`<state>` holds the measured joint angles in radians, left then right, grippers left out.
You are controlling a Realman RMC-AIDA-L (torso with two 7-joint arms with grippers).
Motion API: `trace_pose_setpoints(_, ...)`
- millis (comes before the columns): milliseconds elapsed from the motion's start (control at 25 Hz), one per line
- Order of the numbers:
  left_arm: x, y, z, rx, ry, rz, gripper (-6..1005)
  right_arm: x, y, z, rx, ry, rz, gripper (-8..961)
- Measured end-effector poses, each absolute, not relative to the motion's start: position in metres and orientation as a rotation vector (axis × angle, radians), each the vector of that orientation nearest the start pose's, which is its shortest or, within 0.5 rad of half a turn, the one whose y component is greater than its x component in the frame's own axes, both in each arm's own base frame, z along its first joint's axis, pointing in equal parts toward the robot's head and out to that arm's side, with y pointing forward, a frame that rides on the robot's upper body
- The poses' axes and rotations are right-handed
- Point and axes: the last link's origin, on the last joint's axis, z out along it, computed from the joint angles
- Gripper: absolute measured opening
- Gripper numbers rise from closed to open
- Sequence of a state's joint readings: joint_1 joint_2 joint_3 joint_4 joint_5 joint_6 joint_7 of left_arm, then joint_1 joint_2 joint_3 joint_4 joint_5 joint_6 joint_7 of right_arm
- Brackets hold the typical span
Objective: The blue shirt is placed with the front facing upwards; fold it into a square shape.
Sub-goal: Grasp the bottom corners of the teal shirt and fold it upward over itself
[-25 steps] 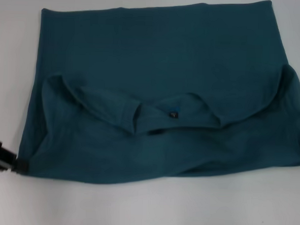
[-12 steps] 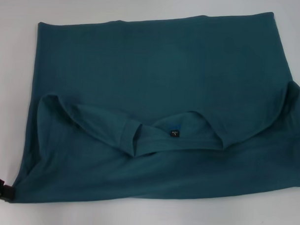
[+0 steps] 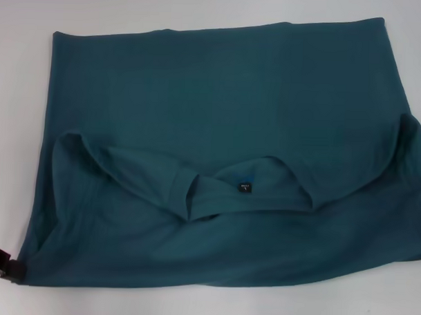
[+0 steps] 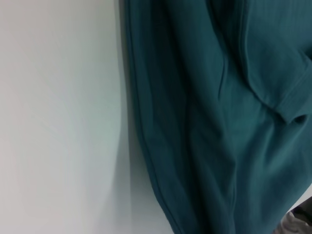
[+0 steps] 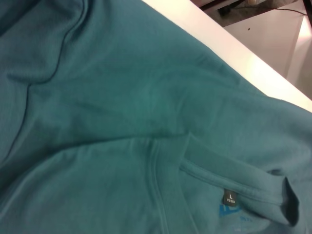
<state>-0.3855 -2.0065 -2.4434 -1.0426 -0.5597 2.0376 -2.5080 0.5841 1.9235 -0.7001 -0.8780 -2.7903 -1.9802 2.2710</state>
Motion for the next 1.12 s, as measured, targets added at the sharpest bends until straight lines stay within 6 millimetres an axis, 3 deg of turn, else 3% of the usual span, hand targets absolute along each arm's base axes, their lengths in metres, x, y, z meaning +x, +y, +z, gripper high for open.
trace_pose_setpoints(120, -0.320, 0.241, 0.073, -2.307, -2.182, 0.165, 23, 0.318, 0.286, 0.089, -2.519, 1.834, -0.460, 51)
trace_pose_setpoints(240, -0.310, 0.260, 0.080, -2.327, -2.115, 0.050, 23, 0.311, 0.299, 0.097, -2.515, 1.791, -0.311, 54)
trace_pose_setpoints(440, -0.293, 0.308, 0.092, -2.325, -2.003, -0.123, 22, 0.301, 0.328, 0.116, -2.461, 1.685, -0.011, 58)
trace_pose_setpoints(680, -0.274, 0.365, 0.097, -2.272, -1.914, -0.177, 22, 0.297, 0.358, 0.136, -2.307, 1.632, 0.242, 64)
trace_pose_setpoints(880, -0.262, 0.397, 0.102, -2.184, -1.833, -0.206, 21, 0.295, 0.381, 0.145, -2.161, 1.604, 0.328, 69)
trace_pose_setpoints(1120, -0.257, 0.422, 0.093, -2.090, -1.748, -0.157, 22, 0.288, 0.408, 0.131, -2.062, 1.543, 0.361, 74)
